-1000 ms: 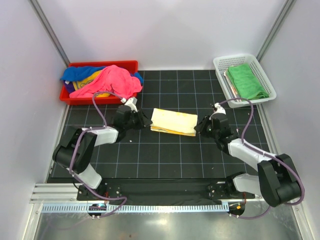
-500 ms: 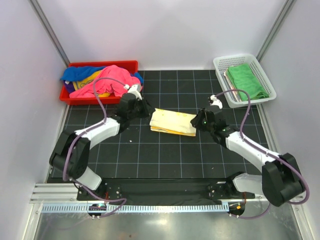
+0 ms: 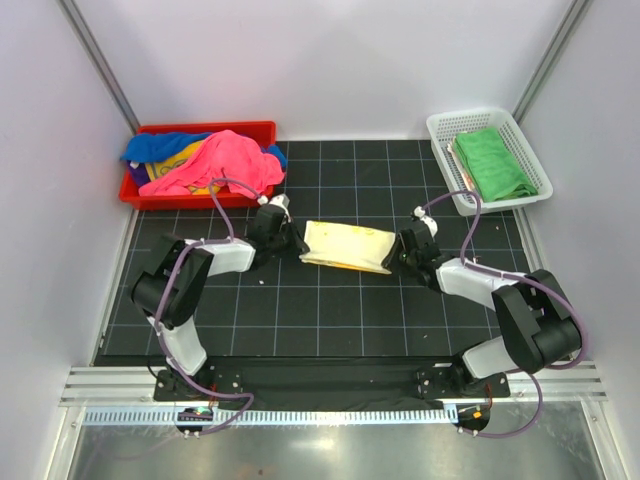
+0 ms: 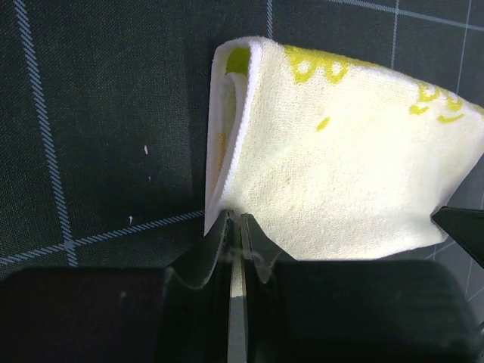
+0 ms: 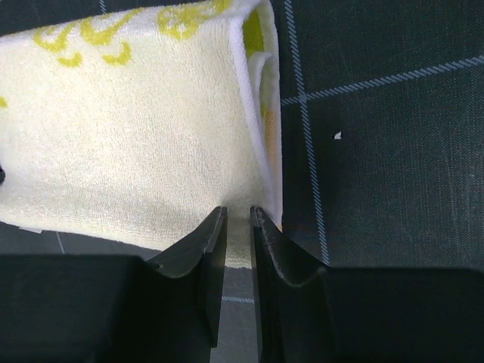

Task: Fold and stack the towels
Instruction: Smooth out wrinkles on the folded towel

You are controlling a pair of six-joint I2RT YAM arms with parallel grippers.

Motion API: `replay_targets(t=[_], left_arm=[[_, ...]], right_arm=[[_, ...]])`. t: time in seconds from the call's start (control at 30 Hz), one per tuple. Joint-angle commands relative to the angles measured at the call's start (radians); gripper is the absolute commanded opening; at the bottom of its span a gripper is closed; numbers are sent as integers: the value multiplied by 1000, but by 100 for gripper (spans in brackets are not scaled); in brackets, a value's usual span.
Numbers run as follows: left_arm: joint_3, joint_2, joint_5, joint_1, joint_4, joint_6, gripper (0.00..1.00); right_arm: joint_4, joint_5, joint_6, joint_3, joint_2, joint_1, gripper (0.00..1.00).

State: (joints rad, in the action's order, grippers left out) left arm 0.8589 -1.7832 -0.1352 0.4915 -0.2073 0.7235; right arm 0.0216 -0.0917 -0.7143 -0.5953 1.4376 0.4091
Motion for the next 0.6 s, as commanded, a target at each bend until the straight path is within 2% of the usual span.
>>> replay_targets(t=[0.0,0.33,0.47,0.57], left_arm=[[-14,-10,16,4,9,-4,12],[94,50,20,4,98,-21,22],[157,68,95,5,186,-45,28],[209,61,205,5,260,-49,29]], right_arm=[[-12,-37,-2,11,0,-15,26],[-187,-100,38,-64,-153,-16,28],[-247,-128,52,-103,-230,-16,31],[-305,-155,68,-147,-273,-16,32]])
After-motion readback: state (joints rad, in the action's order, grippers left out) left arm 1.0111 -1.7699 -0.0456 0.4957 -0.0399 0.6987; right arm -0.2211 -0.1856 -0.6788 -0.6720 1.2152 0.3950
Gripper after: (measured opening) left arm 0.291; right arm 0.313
